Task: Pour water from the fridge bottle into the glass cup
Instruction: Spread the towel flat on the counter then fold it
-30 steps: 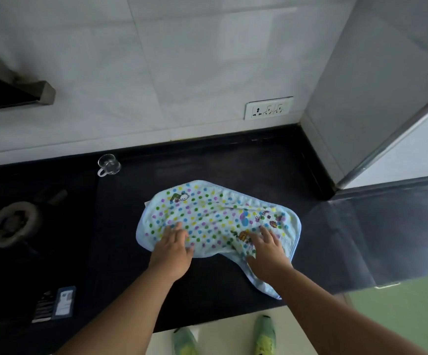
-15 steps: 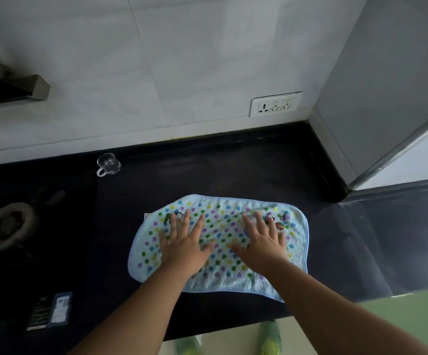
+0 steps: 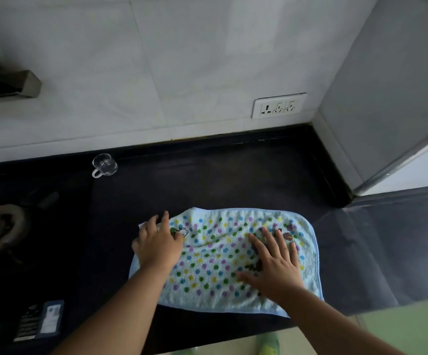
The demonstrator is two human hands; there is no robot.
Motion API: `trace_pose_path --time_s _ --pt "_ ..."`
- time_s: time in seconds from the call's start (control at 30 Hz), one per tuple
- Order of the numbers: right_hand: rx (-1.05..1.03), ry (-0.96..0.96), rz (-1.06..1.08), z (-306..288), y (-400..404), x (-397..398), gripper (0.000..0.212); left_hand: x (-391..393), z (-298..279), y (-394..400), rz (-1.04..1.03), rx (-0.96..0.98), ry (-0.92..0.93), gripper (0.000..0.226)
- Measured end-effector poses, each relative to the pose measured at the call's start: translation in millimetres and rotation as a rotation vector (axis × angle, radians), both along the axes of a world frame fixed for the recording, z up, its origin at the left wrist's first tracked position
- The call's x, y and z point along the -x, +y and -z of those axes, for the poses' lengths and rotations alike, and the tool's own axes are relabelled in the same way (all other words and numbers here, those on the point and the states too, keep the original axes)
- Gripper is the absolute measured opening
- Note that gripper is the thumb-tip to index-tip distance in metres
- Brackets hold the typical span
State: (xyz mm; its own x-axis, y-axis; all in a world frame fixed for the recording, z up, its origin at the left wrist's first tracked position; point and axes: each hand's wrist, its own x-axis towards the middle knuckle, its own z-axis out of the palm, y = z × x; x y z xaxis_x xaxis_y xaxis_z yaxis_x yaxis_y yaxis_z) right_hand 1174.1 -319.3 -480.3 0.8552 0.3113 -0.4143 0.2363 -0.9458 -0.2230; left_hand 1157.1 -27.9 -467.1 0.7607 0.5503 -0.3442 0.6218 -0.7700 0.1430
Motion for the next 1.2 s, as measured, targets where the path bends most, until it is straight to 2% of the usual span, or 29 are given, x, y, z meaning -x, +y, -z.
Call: trace_pose_path --time_s 0.07,0.1,0.13,0.17,0.23,0.33,0.47,0.53,0.6,0.67,0.77,0.87,0.93,0.97,1.03,1.1,1.2 --pt "-0.007 -0.02 0.039 -6.7 4.9 -3.2 0.11 -10.4 -8.4 9.9 0.023 -0.007 0.043 0.054" --pt "-0.014 -0.037 0.06 -10.3 8.5 -4.7 0.112 -14.6 -13.4 14.2 0.073 -0.02 0.042 0.037" --pt "-0.026 -0.057 0.075 -13.4 12.8 -6.1 0.115 -18.4 -18.7 17.7 0.106 0.016 0.02 0.021" --pt "-0.043 -0.08 0.077 -15.5 16.9 -7.3 0.118 -21.1 -23.7 19.1 0.122 0.087 -0.023 0.02" --pt "-0.084 -0.104 0.047 -16.0 25.5 -8.9 0.116 -24.1 -33.0 16.6 0.151 0.221 -0.119 0.029" --pt "-0.104 -0.052 -0.01 -11.9 37.2 -11.2 0.105 -23.8 -40.7 13.1 0.184 0.223 -0.273 0.03" --pt "-0.096 -0.029 -0.027 -8.5 53.3 -11.8 0.087 -11.3 -31.2 5.2 0.187 -0.08 -0.518 0.057" --pt "-0.096 -0.002 -0.047 -6.4 60.5 -9.1 0.083 -6.8 -21.8 -1.2 0.231 -0.102 -0.391 0.064" --pt "-0.09 0.042 -0.071 -3.1 63.4 -5.9 0.082 -9.2 -12.2 3.3 0.142 -0.021 -0.124 0.076" --pt "-0.082 0.067 -0.093 -0.6 61.8 -4.7 0.082 -13.3 -7.6 10.4 0.085 0.029 0.022 0.067" --pt "-0.075 0.083 -0.104 0.5 59.3 -5.7 0.083 -10.1 -6.8 10.0 0.172 0.024 -0.104 0.039" --pt "-0.073 0.082 -0.08 -0.9 63.5 -5.9 0.086 -0.1 -5.7 3.1 0.243 -0.045 -0.426 0.051" --pt "-0.064 0.036 -0.06 -1.9 69.9 -5.6 0.09 8.5 -0.6 -5.1 0.383 -0.094 -0.539 0.06" --pt "-0.062 0.017 -0.053 -2.1 72.2 -5.8 0.091 11.5 4.3 -10.2 0.473 -0.09 -0.52 0.06" --pt "-0.065 0.036 -0.046 -2.2 73.7 -6.9 0.091 19.4 22.7 -19.6 0.567 -0.051 -0.366 0.059" --pt "-0.051 0.052 -0.065 -0.5 72.6 -8.1 0.087 28.0 41.4 -24.1 0.573 -0.077 -0.239 0.062" --pt "-0.023 0.027 -0.119 1.4 69.9 -11.4 0.088 31.4 53.3 -26.0 0.566 -0.146 -0.203 0.066"
